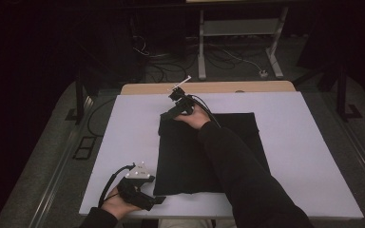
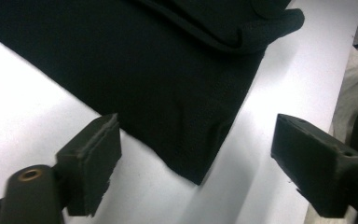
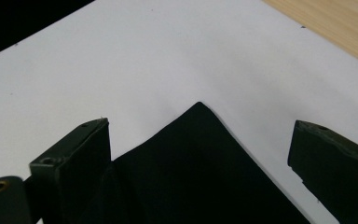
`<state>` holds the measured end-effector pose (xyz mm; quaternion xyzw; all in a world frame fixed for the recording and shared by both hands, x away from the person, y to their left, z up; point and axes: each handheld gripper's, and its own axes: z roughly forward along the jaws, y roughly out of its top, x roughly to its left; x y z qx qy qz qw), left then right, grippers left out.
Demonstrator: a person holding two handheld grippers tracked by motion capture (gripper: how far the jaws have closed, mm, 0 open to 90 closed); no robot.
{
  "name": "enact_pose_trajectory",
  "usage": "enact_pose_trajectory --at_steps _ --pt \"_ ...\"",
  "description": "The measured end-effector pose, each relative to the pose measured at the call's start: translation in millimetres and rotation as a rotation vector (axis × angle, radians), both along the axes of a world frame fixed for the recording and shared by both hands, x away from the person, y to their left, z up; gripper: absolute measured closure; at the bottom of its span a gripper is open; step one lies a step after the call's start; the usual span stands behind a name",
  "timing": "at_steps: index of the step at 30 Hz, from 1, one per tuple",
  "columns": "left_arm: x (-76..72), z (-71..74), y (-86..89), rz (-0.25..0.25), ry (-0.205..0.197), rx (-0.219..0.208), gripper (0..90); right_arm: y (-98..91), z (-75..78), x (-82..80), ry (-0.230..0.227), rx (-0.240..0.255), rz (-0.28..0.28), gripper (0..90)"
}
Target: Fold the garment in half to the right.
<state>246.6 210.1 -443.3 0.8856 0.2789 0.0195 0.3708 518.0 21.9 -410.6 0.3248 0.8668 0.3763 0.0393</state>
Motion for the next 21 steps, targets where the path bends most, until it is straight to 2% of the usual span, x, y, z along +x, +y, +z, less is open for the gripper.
enact_pose_trajectory --at_steps 6,7,11,15,21 --pt "-0.5 0.3 -1.4 0.001 -0.027 0.014 28.1 9.8 -6.8 1.9 0.008 -0.020 0.001 6.4" --pt "-1.5 -0.4 -3.0 0.013 -0.029 0.000 29.8 11.4 -7.6 2.2 0.009 -0.023 0.001 6.5" --pt "-2.8 -0.8 -5.3 0.020 -0.059 0.015 38.6 17.1 -9.1 4.0 0.007 -0.024 0.006 7.2" --pt "-2.4 -1.0 -5.7 0.033 -0.074 0.019 44.8 21.5 -11.0 4.5 0.012 -0.026 0.004 7.4" --pt "0.1 -0.7 -8.0 0.027 -0.096 0.039 52.1 25.0 -17.8 6.0 0.014 -0.038 0.009 8.4"
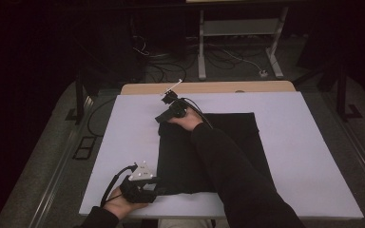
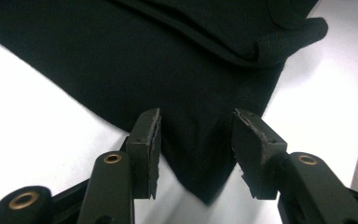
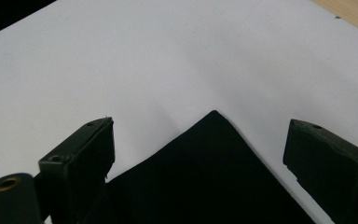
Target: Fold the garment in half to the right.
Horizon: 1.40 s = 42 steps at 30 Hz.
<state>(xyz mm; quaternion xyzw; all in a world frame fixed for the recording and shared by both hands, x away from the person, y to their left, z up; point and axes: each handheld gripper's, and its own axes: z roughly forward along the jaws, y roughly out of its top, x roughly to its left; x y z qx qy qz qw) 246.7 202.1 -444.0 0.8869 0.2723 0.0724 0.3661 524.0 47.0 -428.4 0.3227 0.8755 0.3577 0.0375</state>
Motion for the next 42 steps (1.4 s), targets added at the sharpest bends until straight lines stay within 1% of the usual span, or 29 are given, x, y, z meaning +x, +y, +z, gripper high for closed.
enact_pose_trajectory --at_steps 1,2,3,4,6,7,8,12,14,17,19,20,25,26,28,29,31,33,35,36,37,39,41,42 --pt "0.3 -0.3 -1.8 0.012 -0.003 -0.005 53.8 0.4 -0.8 0.1 0.002 -0.001 0.002 8.6" --pt "1.3 0.1 -1.8 0.004 -0.004 0.004 55.6 0.8 -2.0 0.5 0.003 -0.007 -0.002 8.9" --pt "1.8 -0.1 -3.2 0.008 -0.005 -0.001 56.8 0.9 -2.7 0.8 0.004 -0.007 -0.001 9.1" --pt "2.8 0.2 -3.4 0.002 -0.005 0.006 58.5 1.2 -3.8 1.4 0.001 -0.009 -0.004 9.5" --pt "3.9 -0.2 -5.5 0.012 0.002 -0.010 60.2 1.8 -5.5 2.4 0.005 -0.009 -0.012 10.4" --pt "5.3 0.3 -5.1 0.005 0.004 -0.001 61.9 1.8 -6.4 3.0 0.006 -0.010 -0.017 11.6" --pt "5.7 0.3 -5.4 0.007 0.005 -0.001 63.9 1.5 -7.9 4.2 0.001 -0.013 -0.013 12.7" --pt "7.7 0.7 -7.3 0.006 0.012 0.000 71.0 1.8 -12.2 6.5 0.005 -0.015 -0.029 14.5" --pt "8.4 0.8 -8.3 0.001 0.015 0.001 73.8 2.3 -14.6 7.4 0.002 -0.029 -0.040 17.2" --pt "9.9 0.9 -9.8 -0.002 0.021 -0.003 76.6 2.5 -16.5 8.8 -0.006 -0.018 -0.060 25.7" --pt "10.9 1.1 -10.5 -0.004 0.023 -0.003 78.7 3.6 -17.6 9.2 -0.008 -0.014 -0.066 28.5" --pt "11.5 1.3 -10.8 -0.006 0.024 -0.001 79.4 3.9 -17.7 9.1 -0.013 -0.016 -0.065 29.8" --pt "14.1 2.3 -14.1 -0.015 0.021 -0.002 82.0 5.0 -17.0 9.4 -0.017 -0.008 -0.055 44.8" --pt "14.5 2.3 -15.0 -0.012 0.025 -0.011 82.5 5.1 -17.0 9.5 -0.013 -0.005 -0.056 46.4" --pt "15.8 2.5 -15.5 -0.015 0.030 -0.007 83.5 5.2 -16.9 9.4 -0.014 -0.006 -0.061 48.6" --pt "15.9 2.7 -16.1 -0.011 0.031 -0.013 83.7 5.1 -16.8 9.4 -0.013 -0.006 -0.060 53.5" --pt "16.7 3.6 -16.1 -0.018 0.033 -0.011 83.8 4.7 -16.7 9.4 -0.014 -0.008 -0.057 59.3" --pt "17.4 3.8 -16.4 -0.021 0.033 -0.012 83.9 4.1 -16.2 9.5 -0.010 -0.010 -0.054 70.0" --pt "17.7 4.0 -17.1 -0.012 0.037 -0.026 84.1 3.1 -15.7 9.6 0.003 -0.011 -0.055 77.5" --pt "18.0 4.2 -17.3 -0.011 0.039 -0.029 84.1 2.3 -15.0 9.7 0.002 -0.015 -0.053 81.4" --pt "18.6 4.9 -16.8 -0.019 0.038 -0.020 84.1 1.4 -14.2 9.8 0.004 -0.016 -0.053 84.2" --pt "19.3 5.4 -16.9 -0.022 0.040 -0.020 84.1 -0.5 -12.3 9.6 0.009 -0.019 -0.051 85.9" --pt "19.2 5.8 -17.9 -0.015 0.041 -0.029 84.4 -2.3 -9.8 8.1 0.005 -0.018 -0.050 86.4" --pt "19.7 6.9 -17.2 -0.025 0.041 -0.020 84.6 -3.3 -8.3 7.1 0.004 -0.014 -0.048 86.7"
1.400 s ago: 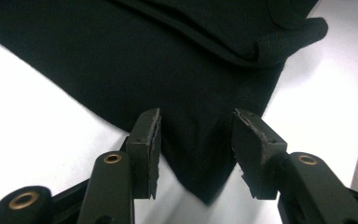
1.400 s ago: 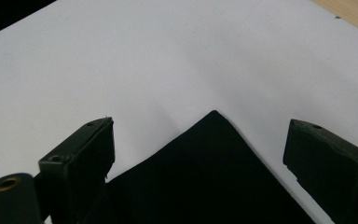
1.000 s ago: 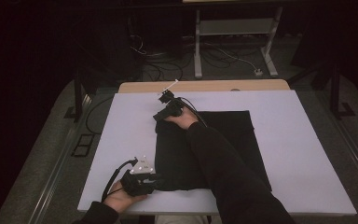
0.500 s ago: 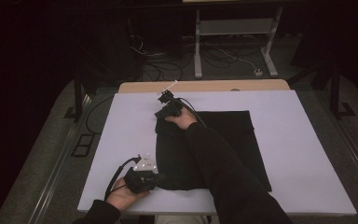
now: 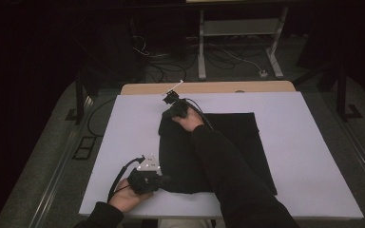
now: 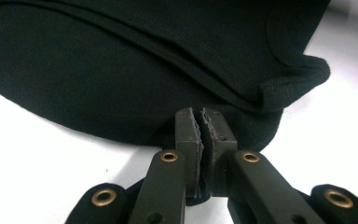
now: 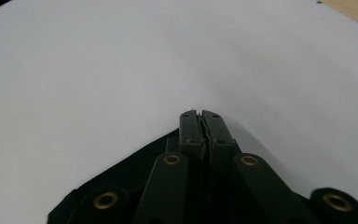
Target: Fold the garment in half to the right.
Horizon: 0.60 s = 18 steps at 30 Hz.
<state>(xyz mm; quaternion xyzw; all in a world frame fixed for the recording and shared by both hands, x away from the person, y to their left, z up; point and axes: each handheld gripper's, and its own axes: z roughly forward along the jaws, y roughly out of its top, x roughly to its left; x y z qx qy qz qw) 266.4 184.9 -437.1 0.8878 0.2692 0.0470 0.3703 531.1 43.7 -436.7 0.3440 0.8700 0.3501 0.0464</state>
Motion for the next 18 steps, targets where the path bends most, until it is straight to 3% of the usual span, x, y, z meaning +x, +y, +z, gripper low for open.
enact_pose_trajectory --at_steps 8,18 --pt "0.7 3.5 0.9 0.009 0.005 -0.032 84.9 -11.6 12.0 -4.6 0.027 0.045 -0.003 87.2" --pt "4.4 14.2 -0.9 -0.013 -0.011 -0.076 85.5 -38.7 33.1 -13.5 0.005 0.085 -0.030 87.5"
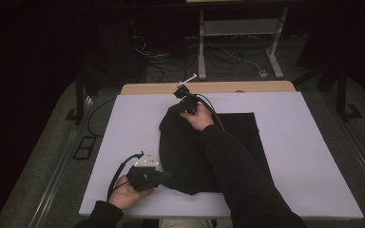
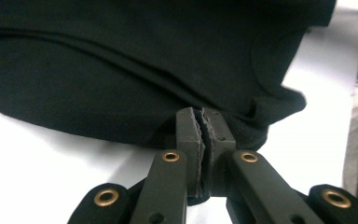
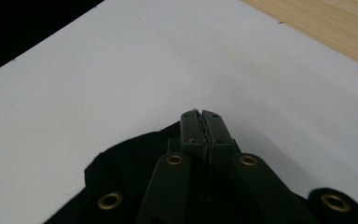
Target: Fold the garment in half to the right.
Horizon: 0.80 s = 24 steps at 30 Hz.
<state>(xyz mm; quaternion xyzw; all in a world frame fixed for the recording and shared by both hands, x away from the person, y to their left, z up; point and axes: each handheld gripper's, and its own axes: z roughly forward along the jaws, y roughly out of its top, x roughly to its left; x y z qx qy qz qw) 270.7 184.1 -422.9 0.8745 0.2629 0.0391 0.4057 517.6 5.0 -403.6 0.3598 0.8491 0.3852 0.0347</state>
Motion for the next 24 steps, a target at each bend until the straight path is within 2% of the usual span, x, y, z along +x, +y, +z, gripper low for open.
enact_pose_trajectory --at_steps 11,19,24 --pt "0.6 17.5 -6.6 -0.003 -0.028 -0.061 85.5 -25.2 10.3 -3.0 -0.019 0.018 -0.032 87.5" --pt "2.5 28.1 -21.2 -0.046 -0.046 -0.055 85.5 -40.8 21.8 -1.4 -0.044 0.033 -0.055 87.5" --pt "4.8 33.9 -27.0 -0.045 -0.047 -0.068 85.4 -51.2 29.2 -1.5 -0.049 0.045 -0.066 87.5"
